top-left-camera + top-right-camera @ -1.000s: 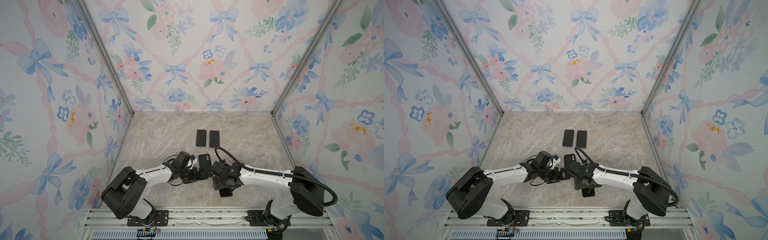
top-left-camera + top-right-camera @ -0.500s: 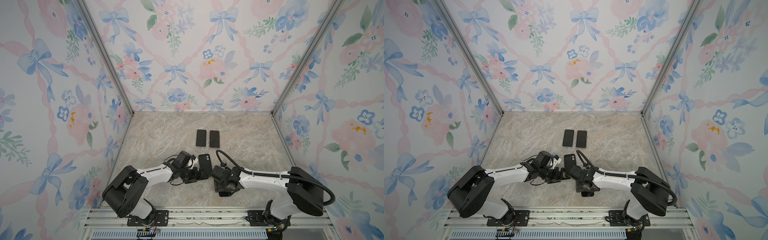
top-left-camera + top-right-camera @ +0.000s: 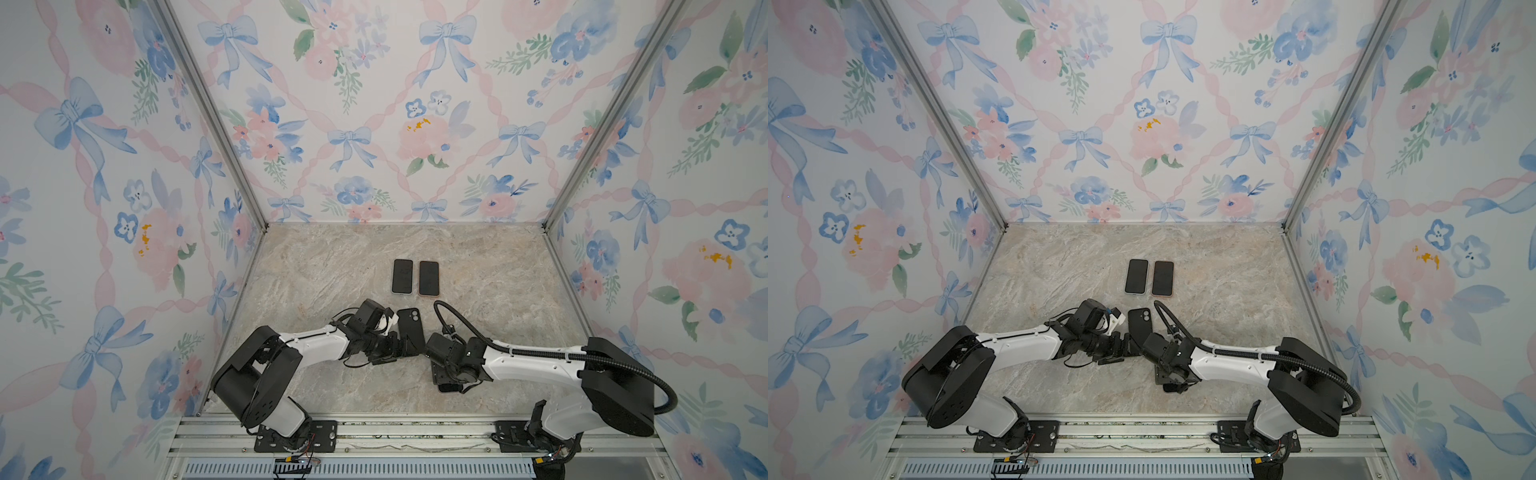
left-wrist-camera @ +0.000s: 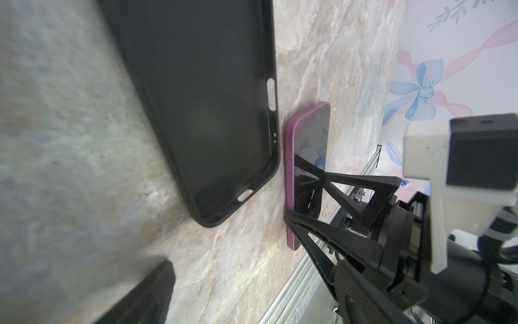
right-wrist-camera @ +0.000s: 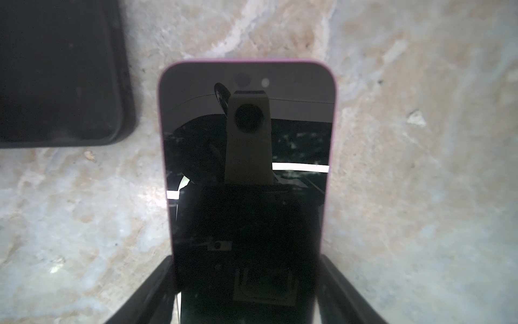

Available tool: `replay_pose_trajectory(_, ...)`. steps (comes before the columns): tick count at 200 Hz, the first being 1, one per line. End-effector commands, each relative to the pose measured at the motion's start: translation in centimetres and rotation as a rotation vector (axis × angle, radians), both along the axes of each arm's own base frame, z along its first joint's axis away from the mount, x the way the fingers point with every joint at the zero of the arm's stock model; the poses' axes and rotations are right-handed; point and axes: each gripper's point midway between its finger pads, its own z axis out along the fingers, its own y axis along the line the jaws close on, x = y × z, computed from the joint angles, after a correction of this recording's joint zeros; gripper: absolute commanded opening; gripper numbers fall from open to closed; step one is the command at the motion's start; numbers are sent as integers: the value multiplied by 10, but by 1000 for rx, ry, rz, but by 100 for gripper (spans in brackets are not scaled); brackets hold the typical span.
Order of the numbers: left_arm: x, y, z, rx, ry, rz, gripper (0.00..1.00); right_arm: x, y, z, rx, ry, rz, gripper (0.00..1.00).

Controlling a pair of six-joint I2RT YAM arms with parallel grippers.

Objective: Put the phone into the phone case
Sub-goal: 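Grasp the purple-edged phone with the right gripper while the left gripper holds the black case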

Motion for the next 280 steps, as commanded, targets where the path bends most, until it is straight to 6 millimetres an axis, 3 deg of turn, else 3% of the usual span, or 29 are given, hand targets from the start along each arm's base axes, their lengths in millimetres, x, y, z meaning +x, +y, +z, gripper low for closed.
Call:
replay_pose_trajectory(1,4,-5,0,2,0,-7,90,-14,-7,-25,-9,50,35,64)
replay_pose_trajectory(58,17,-19,10,-36,2,-4,87,-12,-3,-18,92,-18,88,57)
replay_pose_trajectory(109,25,-27,10,-72,5,11,75,-13,-1,-19,160,-48,95,54)
replay_pose_trajectory(113,33,-34,19,-94,-14,9,74,-13,-2,-19,162,-49,94,54)
replay_pose_trajectory(138,35,-41,19,-122,3,-1,66,-13,-1,-19,191,-64,92,54)
replay_pose_trajectory(197,36,-33,18,-115,-8,7,57,-10,6,-9,272,-125,129,53)
replay_pose_trajectory(227,51,-34,13,-104,-28,16,54,-11,11,-13,270,-114,150,52)
replay_pose_trajectory(280,62,-47,13,-122,-21,-8,45,-10,15,-12,282,-116,154,51)
